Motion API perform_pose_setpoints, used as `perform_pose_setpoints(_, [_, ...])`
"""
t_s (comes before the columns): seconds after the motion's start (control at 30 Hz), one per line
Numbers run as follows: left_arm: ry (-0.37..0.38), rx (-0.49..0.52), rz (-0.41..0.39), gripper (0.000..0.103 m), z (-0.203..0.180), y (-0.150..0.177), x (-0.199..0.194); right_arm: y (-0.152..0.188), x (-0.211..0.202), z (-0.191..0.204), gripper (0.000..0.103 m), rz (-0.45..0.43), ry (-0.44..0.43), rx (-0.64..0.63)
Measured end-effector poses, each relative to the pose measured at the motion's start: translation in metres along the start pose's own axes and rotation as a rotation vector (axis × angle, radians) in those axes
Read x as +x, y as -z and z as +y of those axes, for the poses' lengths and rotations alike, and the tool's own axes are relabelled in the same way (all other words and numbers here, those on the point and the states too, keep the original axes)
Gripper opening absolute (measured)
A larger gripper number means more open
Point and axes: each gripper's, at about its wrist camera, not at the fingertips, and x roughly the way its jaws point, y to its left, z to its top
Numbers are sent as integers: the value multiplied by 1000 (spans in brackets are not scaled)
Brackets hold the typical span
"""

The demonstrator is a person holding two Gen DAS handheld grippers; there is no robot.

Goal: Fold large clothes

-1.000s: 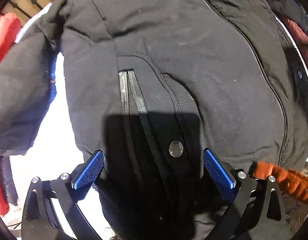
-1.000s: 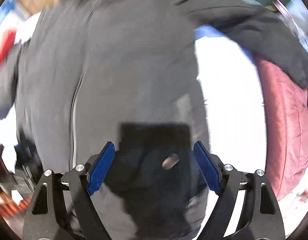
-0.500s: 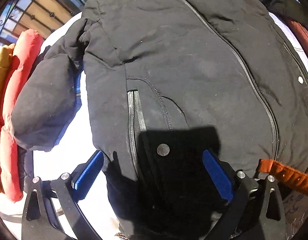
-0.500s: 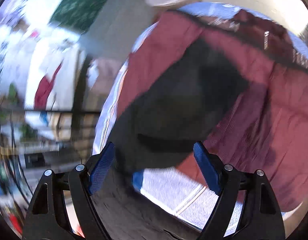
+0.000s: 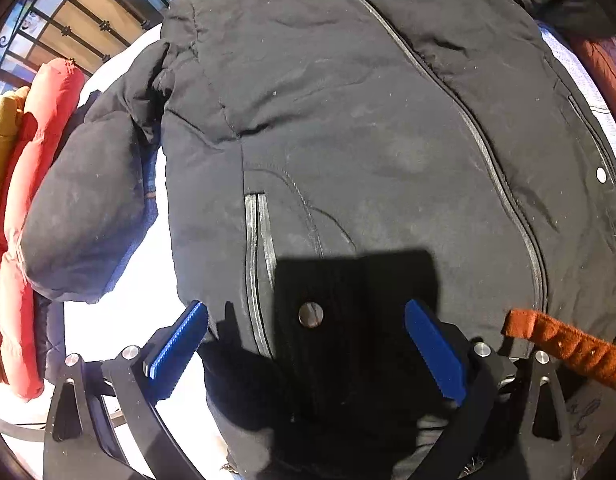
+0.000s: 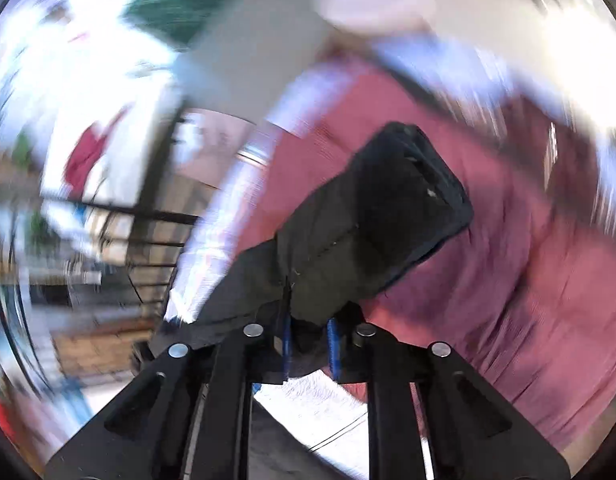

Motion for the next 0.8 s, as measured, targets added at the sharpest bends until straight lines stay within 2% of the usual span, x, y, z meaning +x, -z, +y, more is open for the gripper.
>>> perform_pose_setpoints(0.03, [-1, 0, -7, 97, 0, -2, -1, 2, -23, 12, 13, -55, -32, -72])
perform_pose_setpoints(0.07, [0, -1, -14, 97, 0, -4, -3, -4, -53, 32, 12, -140, -113, -181])
perform_pose_setpoints(0.13, [2, -4, -28, 97, 1, -7, -7, -8, -93, 55, 12, -232, -243, -329])
perform_pose_setpoints(0.2, [12, -9, -34, 97, 1, -9, -7, -6, -112, 65, 12, -281, -276, -453])
perform_pose_setpoints(0.27, [16, -6, -33, 97, 0, -9, -6, -11, -100, 58, 14, -243, -235, -474])
perform_pose_setpoints(0.33, [17, -3, -29, 97, -1, -8, -5, -18, -66, 33, 21, -182, -122, -400])
perform_pose_setpoints(0.37, [16, -3, -29, 97, -1, -7, -6, -22, -43, 9, 24, -142, -72, -324])
perform_pose_setpoints(0.43, [17, -7, -26, 97, 0, -4, -6, -12, -21, -37, 42, -95, 12, -182])
perform_pose_setpoints(0.5, [14, -19, -17, 97, 3, -1, -6, -1, 9, -92, 47, -16, 65, -8])
perform_pose_setpoints(0.6, [18, -44, 0, 97, 6, 0, -2, 21, 22, -151, 50, 29, -10, 192])
perform_pose_setpoints(0.67, [25, -54, 10, 97, 6, -2, 0, 30, 24, -170, 53, 10, -34, 250])
perform_pose_setpoints(0.73, [24, -48, 10, 97, 3, -4, 0, 36, 20, -185, 61, -7, -61, 293])
perform_pose_setpoints(0.8, [18, -27, 0, 97, -2, -6, -2, 35, 17, -198, 62, -39, -113, 361])
